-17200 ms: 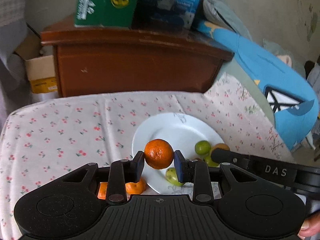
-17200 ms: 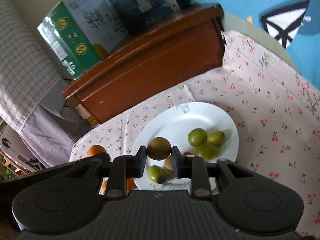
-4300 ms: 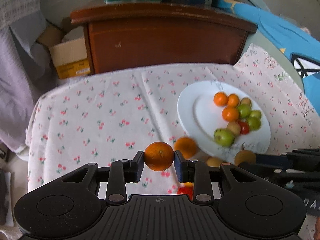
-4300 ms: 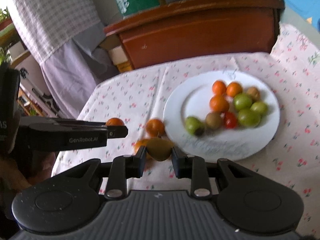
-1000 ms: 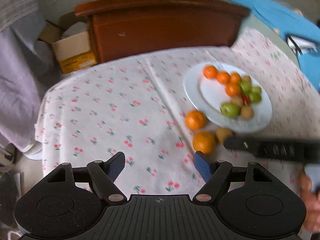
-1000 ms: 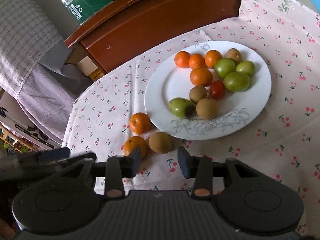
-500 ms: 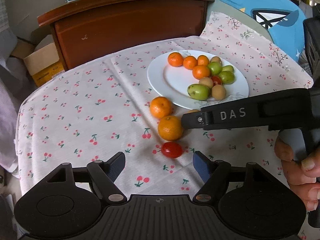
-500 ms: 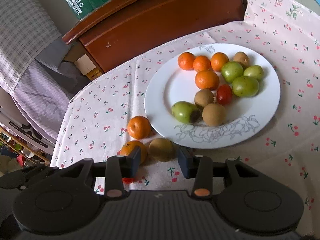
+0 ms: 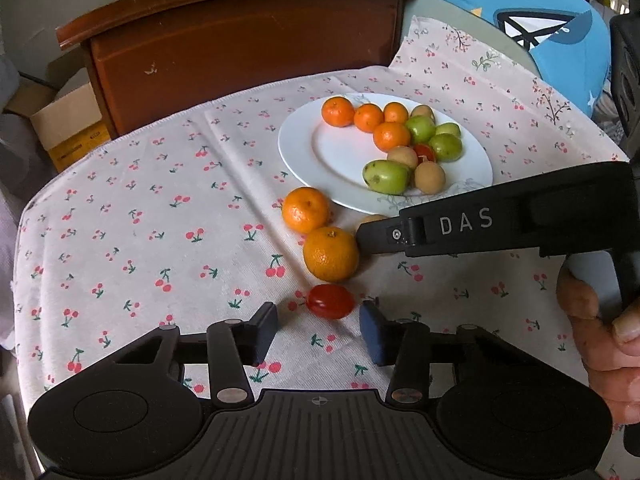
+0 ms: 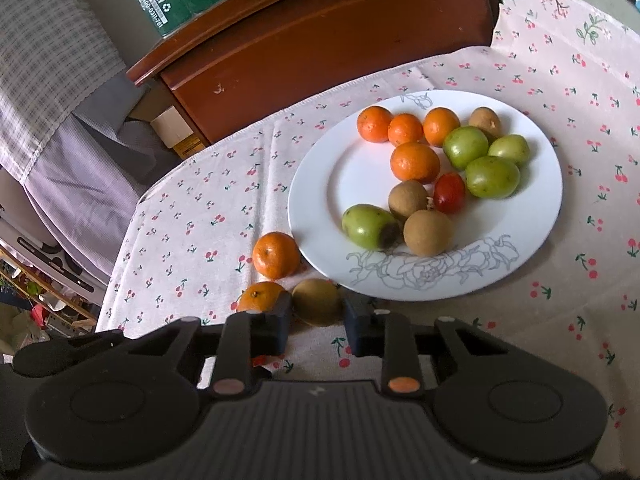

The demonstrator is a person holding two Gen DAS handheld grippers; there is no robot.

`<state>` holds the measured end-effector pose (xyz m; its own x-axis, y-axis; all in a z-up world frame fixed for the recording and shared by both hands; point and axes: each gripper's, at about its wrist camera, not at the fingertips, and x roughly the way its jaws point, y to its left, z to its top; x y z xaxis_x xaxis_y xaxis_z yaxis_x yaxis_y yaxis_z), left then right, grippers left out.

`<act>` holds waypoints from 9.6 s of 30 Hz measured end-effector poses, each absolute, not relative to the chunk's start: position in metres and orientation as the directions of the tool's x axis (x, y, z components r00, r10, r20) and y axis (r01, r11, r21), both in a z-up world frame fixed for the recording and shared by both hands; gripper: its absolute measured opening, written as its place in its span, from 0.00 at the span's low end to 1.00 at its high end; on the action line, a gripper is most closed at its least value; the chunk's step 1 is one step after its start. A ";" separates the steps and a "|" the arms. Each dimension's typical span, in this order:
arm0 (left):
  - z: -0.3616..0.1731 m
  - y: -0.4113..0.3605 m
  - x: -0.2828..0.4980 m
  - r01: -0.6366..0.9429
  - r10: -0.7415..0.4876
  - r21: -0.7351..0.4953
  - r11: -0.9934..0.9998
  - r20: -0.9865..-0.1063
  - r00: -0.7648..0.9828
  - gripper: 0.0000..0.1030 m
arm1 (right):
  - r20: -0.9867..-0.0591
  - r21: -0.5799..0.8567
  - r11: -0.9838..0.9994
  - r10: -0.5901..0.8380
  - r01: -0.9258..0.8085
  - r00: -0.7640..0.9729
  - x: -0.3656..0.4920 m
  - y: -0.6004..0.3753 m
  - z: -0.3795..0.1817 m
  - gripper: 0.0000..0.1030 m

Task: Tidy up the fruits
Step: 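Grasp the red cherry tomato with the left gripper while the right gripper grasps a kiwi, then carry the tomato and kiwi onto the white plate and open both grippers, then withdraw both grippers from the plate toward the last mandarins, then grasp a mandarin with the right gripper while the left gripper approaches another mandarin, then grasp the last mandarin with the left gripper, then carry both mandarins onto the white plate and open both grippers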

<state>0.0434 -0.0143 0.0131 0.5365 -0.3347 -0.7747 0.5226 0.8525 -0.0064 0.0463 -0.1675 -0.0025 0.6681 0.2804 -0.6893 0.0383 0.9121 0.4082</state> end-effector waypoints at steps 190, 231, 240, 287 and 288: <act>0.030 -0.039 0.090 0.437 -0.262 0.047 0.898 -0.740 0.619 0.78 | -0.710 0.415 0.898 0.221 0.143 0.669 -0.004 -0.226 0.022 0.31; 0.052 -0.032 0.093 0.527 -0.380 -0.008 0.850 -0.702 0.602 0.28 | -0.650 0.476 0.864 0.220 0.164 0.727 0.001 -0.241 0.037 0.31; 0.092 -0.042 0.094 0.505 -0.439 -0.068 0.861 -0.599 0.669 0.28 | -0.546 0.490 0.863 0.194 0.124 0.815 0.004 -0.253 0.066 0.31; 0.078 -0.094 0.133 0.422 -0.357 -0.069 0.904 -0.665 0.656 0.79 | -0.649 0.446 0.846 0.080 0.293 0.756 0.048 -0.249 0.030 0.42; 0.080 -0.094 0.132 0.414 -0.349 -0.065 0.908 -0.666 0.659 0.83 | -0.653 0.443 0.846 0.077 0.297 0.754 0.048 -0.249 0.030 0.46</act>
<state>0.1319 -0.0936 0.0802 0.6592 -0.3487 -0.6663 0.4144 0.9078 -0.0651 0.0478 -0.2487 0.0303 0.7537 0.0772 -0.6527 0.2972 0.8457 0.4432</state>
